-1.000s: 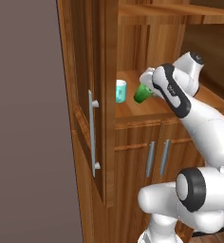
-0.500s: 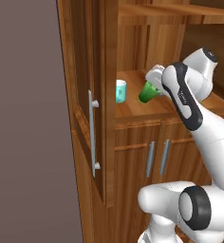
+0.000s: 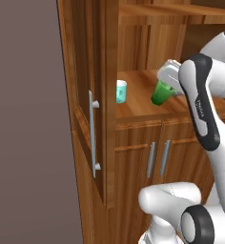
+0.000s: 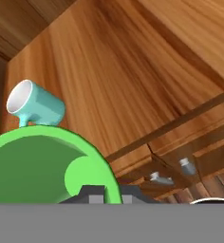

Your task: There is a tray on the dining counter. Grab the cup, mug, and pitcher and place them on the tray. The pitcher may be placed next to the tray if it cannot fit the tray.

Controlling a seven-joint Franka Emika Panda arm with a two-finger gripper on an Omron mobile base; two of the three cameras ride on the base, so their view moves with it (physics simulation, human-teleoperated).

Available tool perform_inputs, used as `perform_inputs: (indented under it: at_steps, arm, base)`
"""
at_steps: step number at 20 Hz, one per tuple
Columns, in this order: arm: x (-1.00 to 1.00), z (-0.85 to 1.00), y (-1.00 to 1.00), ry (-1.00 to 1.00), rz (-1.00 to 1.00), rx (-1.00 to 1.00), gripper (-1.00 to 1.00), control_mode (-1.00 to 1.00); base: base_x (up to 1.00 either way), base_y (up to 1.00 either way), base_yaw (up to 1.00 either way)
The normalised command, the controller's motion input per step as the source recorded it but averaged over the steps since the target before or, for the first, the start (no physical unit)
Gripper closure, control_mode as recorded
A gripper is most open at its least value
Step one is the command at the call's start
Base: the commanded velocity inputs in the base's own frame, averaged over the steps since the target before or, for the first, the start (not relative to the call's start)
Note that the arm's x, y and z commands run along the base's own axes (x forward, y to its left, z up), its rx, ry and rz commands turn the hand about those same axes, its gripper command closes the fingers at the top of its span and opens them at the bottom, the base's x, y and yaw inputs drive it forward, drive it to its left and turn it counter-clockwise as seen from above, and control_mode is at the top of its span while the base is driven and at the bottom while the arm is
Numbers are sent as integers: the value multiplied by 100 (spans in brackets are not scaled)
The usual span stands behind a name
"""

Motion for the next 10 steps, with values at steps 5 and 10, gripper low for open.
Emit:
perform_inputs:
  at_steps: [5,10]
  arm:
    - [-68,0,-2,15,0,-22,100,-100]
    - [-16,-2,0,16,4,-12,100,-100]
  base:
    - [0,0,0]
    - [0,0,0]
